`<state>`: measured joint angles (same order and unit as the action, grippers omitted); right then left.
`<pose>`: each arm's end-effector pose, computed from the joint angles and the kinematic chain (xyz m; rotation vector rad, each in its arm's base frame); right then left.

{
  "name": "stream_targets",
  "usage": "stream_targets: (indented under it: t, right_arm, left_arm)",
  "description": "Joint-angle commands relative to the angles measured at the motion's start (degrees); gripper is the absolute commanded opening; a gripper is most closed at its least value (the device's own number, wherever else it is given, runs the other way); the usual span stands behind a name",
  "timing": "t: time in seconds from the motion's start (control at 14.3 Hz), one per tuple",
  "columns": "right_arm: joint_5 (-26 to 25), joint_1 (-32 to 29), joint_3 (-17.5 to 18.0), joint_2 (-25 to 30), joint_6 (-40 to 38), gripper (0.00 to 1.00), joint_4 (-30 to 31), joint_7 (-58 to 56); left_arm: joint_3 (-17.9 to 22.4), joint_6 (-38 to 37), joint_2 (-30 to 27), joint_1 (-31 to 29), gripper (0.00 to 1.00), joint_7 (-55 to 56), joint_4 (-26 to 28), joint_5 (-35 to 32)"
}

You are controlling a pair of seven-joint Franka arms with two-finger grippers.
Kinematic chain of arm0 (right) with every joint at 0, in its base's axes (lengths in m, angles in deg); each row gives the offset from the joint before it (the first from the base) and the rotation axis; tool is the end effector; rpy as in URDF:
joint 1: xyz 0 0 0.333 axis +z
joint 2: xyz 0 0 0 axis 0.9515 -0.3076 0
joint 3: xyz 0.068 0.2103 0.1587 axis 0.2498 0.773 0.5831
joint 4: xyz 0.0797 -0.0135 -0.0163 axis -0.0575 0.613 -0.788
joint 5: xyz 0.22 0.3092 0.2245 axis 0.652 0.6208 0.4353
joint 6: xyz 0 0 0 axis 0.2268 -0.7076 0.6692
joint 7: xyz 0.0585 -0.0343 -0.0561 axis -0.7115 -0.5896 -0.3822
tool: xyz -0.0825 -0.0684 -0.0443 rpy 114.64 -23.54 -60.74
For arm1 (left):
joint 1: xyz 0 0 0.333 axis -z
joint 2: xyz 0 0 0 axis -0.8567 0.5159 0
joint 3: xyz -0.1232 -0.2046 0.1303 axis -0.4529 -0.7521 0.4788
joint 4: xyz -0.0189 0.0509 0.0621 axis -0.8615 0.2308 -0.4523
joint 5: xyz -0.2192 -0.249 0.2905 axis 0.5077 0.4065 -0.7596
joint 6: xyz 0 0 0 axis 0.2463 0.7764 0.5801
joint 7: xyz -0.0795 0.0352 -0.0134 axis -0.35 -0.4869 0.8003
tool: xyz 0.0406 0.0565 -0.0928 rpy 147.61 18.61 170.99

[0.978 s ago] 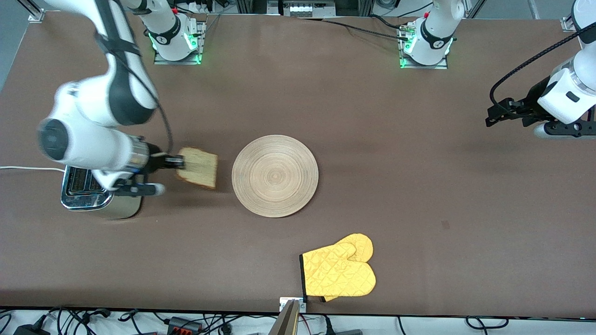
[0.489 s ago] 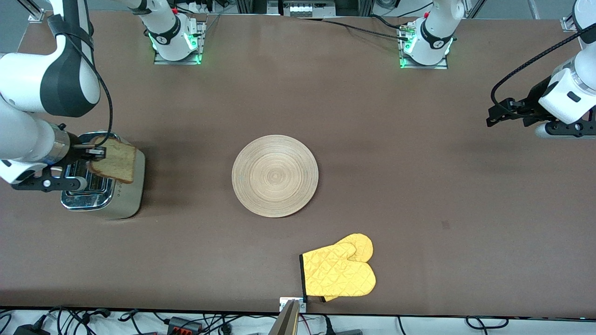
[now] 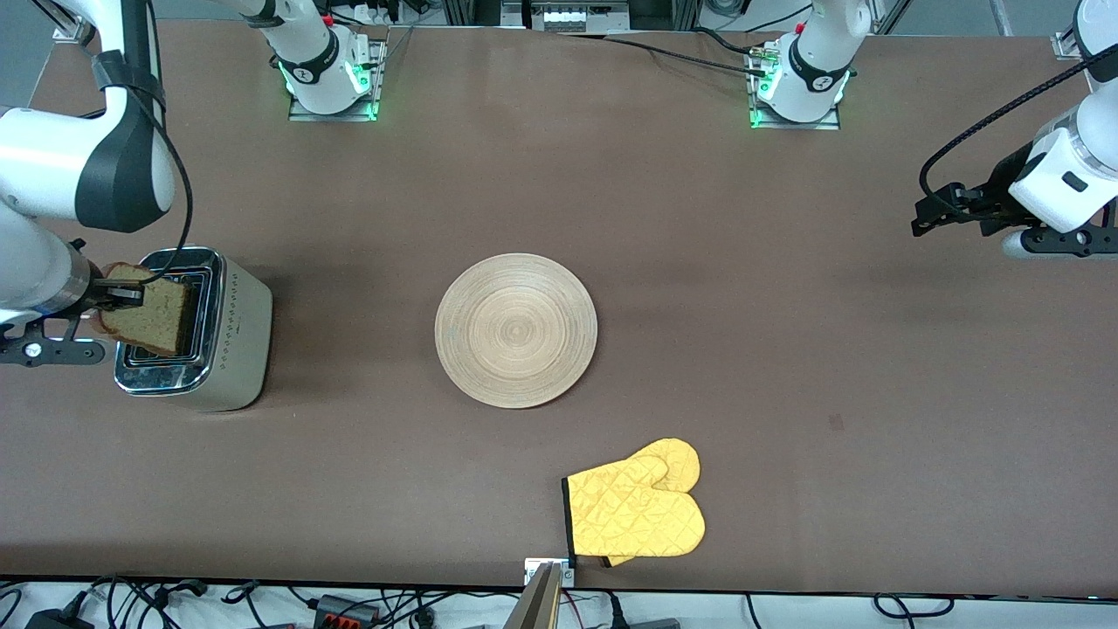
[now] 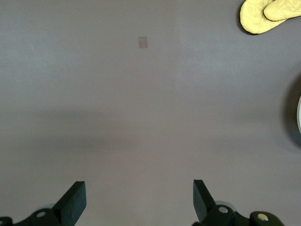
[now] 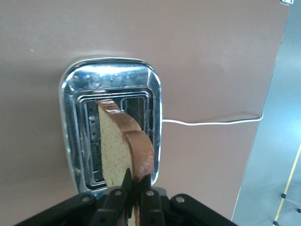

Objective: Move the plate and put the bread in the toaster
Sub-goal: 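Lower the bread into the toaster slot with the right gripper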

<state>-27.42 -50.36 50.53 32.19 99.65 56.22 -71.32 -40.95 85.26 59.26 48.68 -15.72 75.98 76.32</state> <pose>0.6830 -0.0362 0.4248 2.7284 0.0397 -0.2160 0.5929 -0.0042 0.4935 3.0856 0.0695 -0.1122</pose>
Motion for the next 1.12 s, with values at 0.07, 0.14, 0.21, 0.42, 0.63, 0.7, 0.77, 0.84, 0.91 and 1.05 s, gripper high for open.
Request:
stream_targets:
  t: [0.07,0.14,0.21,0.42,0.63,0.7,0.77,0.84,0.91,1.05]
  right_arm:
    - [-0.5,0.2,0.1,0.3,0.5,0.0,2.0,-0.5]
    - [-0.3,0.5,0.1,0.3,0.2,0.0,2.1,-0.2]
    - [-0.2,0.9,0.2,0.3,-0.1,0.0,2.1,0.0]
    - [-0.1,0.9,0.4,0.7,-0.2,0.0,2.0,-0.2]
    - [-0.1,0.9,0.7,0.5,-0.2,0.0,2.2,-0.9]
    - [-0.1,0.7,0.7,0.6,-0.2,0.0,2.7,-1.0]
    - [-0.1,0.9,0.7,0.6,-0.2,0.0,3.1,-1.0]
    - [-0.1,0.9,0.7,0.6,-0.3,0.0,3.2,-1.3]
    - [-0.1,0.9,0.7,0.5,-0.3,0.0,3.4,-1.3]
    - [-0.2,0.9,0.7,0.4,0.5,0.0,4.2,-1.3]
  left_arm:
    - [-0.4,-0.4,-1.6,-0.2,1.0,0.5,1.0,-1.6]
    - [-0.4,-0.4,-1.6,-0.1,1.0,0.5,1.1,-1.6]
    - [-0.4,-0.4,-1.6,-0.2,1.0,0.5,1.0,-1.5]
    - [-0.6,-0.5,-1.6,0.0,1.0,0.5,1.0,-1.6]
    - [-0.5,-0.5,-1.6,-0.1,1.0,0.4,1.0,-1.6]
    - [-0.5,-0.5,-1.5,-0.1,1.0,0.5,1.0,-1.6]
    - [-0.5,-0.5,-1.3,-0.1,1.0,0.5,0.6,-1.6]
    - [-0.5,-0.6,-1.2,-0.1,1.0,0.5,0.0,-1.6]
    - [-0.5,-0.8,-1.2,-0.1,1.0,0.5,0.0,-1.6]
    - [-0.4,-0.9,-1.1,-0.1,1.0,0.4,-0.1,-1.6]
